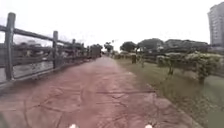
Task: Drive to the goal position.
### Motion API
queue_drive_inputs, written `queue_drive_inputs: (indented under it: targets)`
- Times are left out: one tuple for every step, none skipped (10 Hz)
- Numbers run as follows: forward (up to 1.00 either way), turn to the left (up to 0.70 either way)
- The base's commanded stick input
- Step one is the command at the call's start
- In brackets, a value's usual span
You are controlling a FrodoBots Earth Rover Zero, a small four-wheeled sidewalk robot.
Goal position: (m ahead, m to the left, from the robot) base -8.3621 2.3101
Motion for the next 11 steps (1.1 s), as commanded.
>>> queue_drive_inputs:
  targets:
    - [0.93,0.00]
    - [0.93,0.00]
    - [0.93,0.00]
    - [0.93,0.00]
    - [0.93,0.00]
    - [0.93,0.00]
    - [0.93,0.00]
    - [0.93,0.00]
    - [0.93,0.00]
    - [0.93,0.00]
    - [0.93,0.00]
